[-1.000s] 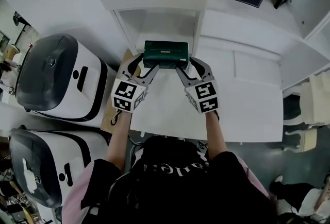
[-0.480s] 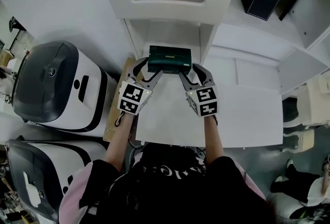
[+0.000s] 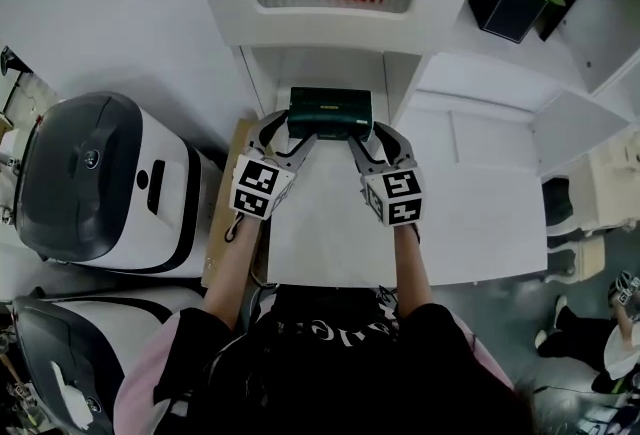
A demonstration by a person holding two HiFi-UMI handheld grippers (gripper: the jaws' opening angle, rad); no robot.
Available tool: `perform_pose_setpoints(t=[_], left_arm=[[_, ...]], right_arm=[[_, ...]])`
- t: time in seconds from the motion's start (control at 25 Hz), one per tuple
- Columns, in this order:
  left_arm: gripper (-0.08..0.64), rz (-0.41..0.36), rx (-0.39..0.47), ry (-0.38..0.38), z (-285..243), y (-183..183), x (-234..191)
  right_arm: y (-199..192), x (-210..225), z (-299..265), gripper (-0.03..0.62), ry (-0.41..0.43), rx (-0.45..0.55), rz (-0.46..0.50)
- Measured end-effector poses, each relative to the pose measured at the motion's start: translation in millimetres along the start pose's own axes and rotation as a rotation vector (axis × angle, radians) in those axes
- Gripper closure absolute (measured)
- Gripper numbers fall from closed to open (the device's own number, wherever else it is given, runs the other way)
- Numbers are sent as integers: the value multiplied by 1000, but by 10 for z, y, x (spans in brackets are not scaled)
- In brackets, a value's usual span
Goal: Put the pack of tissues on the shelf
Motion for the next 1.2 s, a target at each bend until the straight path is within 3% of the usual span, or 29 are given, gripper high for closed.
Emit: perform_pose_setpoints(t=[0.2, 0.52, 0.84, 1.2], left_arm=[[288, 19, 8, 20, -138, -13, 3], [293, 112, 0, 39, -429, -4, -35], [295, 208, -16, 21, -676, -14, -87], [295, 176, -85, 6, -552, -159, 7]], right_arm=[[-46, 45, 44, 368, -47, -9, -28], [-248, 136, 404, 370, -96, -43, -59], [-559, 93, 685, 370, -98, -86, -153], [-596, -19, 786, 370, -56, -92, -151]])
Point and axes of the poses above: the fingertips, and each gripper's own axes: z backward along the fingers, x to its right, y out of its top, the point moved 8 cm from there along z, backward along the fingers
